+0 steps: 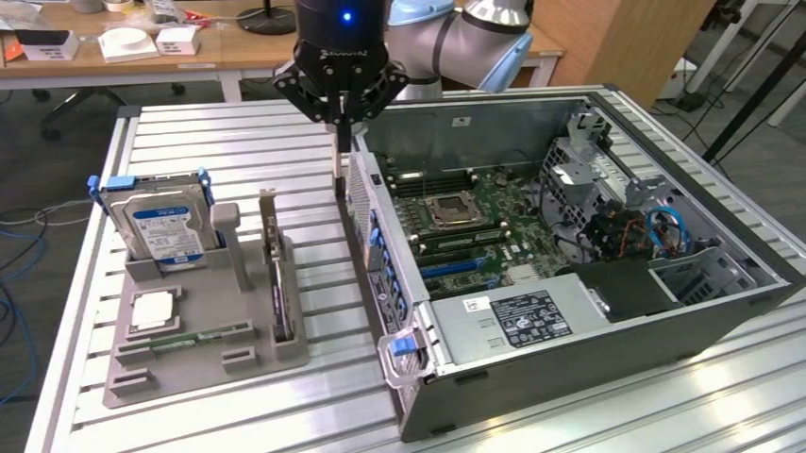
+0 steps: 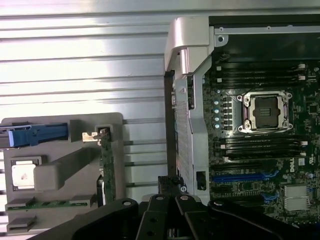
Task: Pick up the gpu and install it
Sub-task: 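Reach for the gpu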
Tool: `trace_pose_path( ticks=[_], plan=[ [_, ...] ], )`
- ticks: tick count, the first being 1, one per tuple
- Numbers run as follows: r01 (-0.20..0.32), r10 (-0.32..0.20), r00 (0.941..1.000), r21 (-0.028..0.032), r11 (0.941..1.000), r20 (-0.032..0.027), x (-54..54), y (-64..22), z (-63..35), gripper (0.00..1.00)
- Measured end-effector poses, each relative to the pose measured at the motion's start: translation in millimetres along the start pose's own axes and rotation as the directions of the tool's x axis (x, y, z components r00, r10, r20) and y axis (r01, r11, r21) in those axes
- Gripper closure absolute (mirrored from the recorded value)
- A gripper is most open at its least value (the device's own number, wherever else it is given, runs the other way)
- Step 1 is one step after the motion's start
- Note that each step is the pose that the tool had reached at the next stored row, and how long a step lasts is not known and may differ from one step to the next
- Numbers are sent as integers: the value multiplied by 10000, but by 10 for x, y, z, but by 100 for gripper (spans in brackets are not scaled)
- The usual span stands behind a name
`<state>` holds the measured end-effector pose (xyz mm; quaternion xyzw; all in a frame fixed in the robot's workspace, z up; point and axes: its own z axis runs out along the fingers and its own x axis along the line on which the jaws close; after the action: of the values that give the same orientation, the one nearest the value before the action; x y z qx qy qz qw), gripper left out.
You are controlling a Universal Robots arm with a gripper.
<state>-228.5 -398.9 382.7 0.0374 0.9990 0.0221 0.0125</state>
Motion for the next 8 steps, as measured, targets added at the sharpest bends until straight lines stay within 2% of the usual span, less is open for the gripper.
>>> trace_pose_path(
  ticks=[8],
  plan=[
    [0, 0, 10000, 0, 10000, 0, 26, -2, 7, 89]
  ],
)
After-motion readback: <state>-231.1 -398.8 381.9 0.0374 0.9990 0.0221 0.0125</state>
